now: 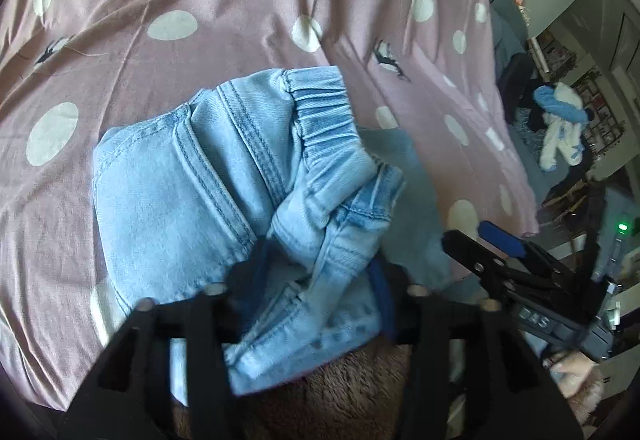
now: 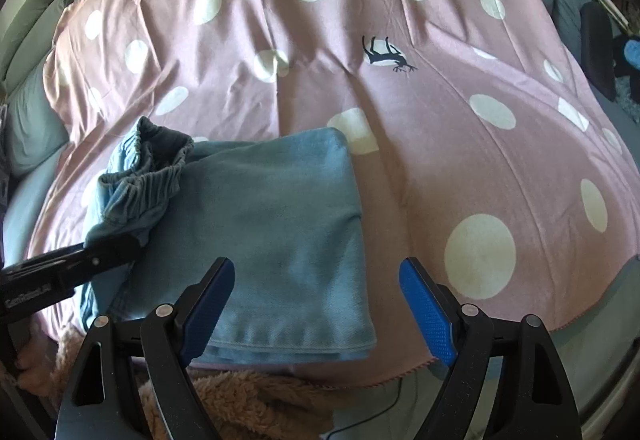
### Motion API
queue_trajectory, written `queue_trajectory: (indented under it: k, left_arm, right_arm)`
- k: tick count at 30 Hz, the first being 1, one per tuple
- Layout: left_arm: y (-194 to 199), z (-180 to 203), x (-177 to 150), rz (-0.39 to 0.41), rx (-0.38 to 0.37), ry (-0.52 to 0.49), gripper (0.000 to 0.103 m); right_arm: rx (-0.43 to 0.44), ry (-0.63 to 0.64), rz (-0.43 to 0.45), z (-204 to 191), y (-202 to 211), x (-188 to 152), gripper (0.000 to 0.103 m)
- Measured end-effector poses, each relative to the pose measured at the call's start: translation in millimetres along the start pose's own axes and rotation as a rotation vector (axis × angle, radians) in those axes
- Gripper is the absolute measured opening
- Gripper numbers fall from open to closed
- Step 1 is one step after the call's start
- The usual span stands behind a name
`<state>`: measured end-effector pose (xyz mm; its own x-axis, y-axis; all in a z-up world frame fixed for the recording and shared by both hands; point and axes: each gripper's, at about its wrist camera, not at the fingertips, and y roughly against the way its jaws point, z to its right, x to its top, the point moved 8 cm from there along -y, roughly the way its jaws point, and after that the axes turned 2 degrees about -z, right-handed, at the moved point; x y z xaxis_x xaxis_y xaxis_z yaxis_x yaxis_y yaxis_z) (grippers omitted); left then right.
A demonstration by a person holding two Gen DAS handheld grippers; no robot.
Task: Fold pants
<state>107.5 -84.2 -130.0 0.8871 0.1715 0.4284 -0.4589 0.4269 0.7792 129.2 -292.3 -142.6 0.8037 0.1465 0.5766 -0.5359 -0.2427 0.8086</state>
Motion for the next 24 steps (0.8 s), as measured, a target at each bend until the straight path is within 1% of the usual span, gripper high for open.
queue_trajectory:
  k: [1,2,3,5,8,10,13,18,19,20,21,22,23,24]
  left_arm:
    - [6,0,-1,0.008,-0.003,0.011,0.076]
    - [15,-4,-1,0.029,0.007,0.019,0.082]
    - [26,-9,-1,0.058,0.028,0.026,0.083]
    - [39,-20,-1,0.087,0.069,0.037,0.083]
    - [52,-44,-4,0.107,0.146,0.095,0.083]
    - [57,-58,-7,0.11,0.18,0.132,0.083]
    - [60,-72,-14,0.103,0.197,0.174,0.082]
    - [67,-86,-23,0.1,0.256,0.197,0.082]
    - [68,-86,-24,0.1,0.262,0.198,0.082]
    - [68,-87,-25,0.1,0.263,0.202,0.082]
    - [70,-90,-27,0.101,0.26,0.204,0.082]
    - [71,-91,-27,0.103,0.257,0.205,0.083]
    - [71,-91,-27,0.104,0.255,0.206,0.083]
    - [71,-92,-27,0.107,0.254,0.206,0.083]
  right_arm:
    - [0.01,0.0,0.002,-1,1,2,0.084]
    - [0.024,-0.001,0.005,-2,3,5,0.084]
    - [0.047,0.0,0.012,-6,6,9,0.085]
    - [0.09,0.004,0.023,-14,10,15,0.094]
    - [0.164,0.017,0.029,-30,12,26,0.095]
    - [0.246,0.02,0.0,-47,7,34,0.095]
    - [0.332,0.037,-0.027,-76,-6,42,0.095]
    - [0.392,0.054,-0.137,-110,-46,41,0.095]
    - [0.39,0.059,-0.153,-113,-51,39,0.095]
    - [0.382,0.065,-0.155,-115,-57,38,0.094]
    - [0.369,0.07,-0.161,-116,-63,36,0.089]
    - [0.371,0.079,-0.168,-118,-66,34,0.076]
    - [0.373,0.079,-0.171,-118,-69,32,0.066]
    - [0.382,0.081,-0.169,-119,-69,31,0.058]
